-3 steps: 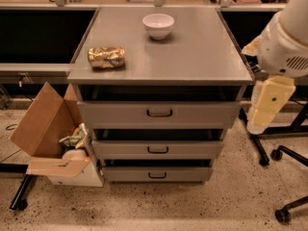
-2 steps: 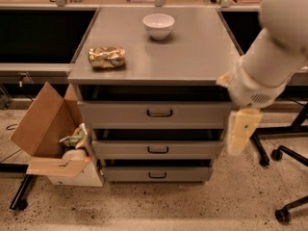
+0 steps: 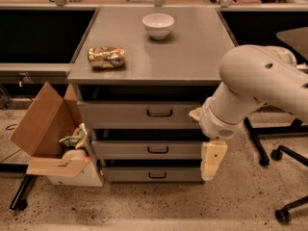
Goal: Open bottom drawer
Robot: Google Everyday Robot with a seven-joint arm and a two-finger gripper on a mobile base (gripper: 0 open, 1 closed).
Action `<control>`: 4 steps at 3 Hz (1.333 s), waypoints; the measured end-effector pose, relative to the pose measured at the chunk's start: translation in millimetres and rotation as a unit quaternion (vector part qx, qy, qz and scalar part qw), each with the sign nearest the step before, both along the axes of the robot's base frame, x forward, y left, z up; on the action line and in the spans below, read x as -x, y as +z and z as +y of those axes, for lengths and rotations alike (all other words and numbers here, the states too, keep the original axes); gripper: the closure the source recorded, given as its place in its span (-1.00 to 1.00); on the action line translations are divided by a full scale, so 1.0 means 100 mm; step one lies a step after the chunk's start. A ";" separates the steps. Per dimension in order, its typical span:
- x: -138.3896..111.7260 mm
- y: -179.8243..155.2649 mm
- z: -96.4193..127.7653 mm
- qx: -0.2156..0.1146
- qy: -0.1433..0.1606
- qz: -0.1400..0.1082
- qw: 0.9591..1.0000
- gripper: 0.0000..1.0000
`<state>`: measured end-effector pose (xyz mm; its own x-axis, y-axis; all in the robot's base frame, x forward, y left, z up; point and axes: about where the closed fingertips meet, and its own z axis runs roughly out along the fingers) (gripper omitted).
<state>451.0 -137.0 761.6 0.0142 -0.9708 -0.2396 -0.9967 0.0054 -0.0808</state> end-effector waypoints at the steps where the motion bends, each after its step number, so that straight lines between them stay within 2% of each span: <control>1: 0.00 0.00 0.00 0.000 0.000 0.000 1.000 -1.00; 2: 0.04 -0.23 0.01 0.019 0.004 0.018 1.000 -1.00; 3: 0.12 -0.87 -0.06 0.037 0.012 0.048 0.998 -1.00; 4: 0.28 -1.87 -0.02 0.036 0.030 0.084 0.995 -1.00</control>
Offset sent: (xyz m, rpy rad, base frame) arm -0.0072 0.0026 -0.0545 -0.0858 0.0859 0.0166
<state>423.3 -139.1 574.2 0.0387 -0.9841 -0.1733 -0.9945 -0.0547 0.0889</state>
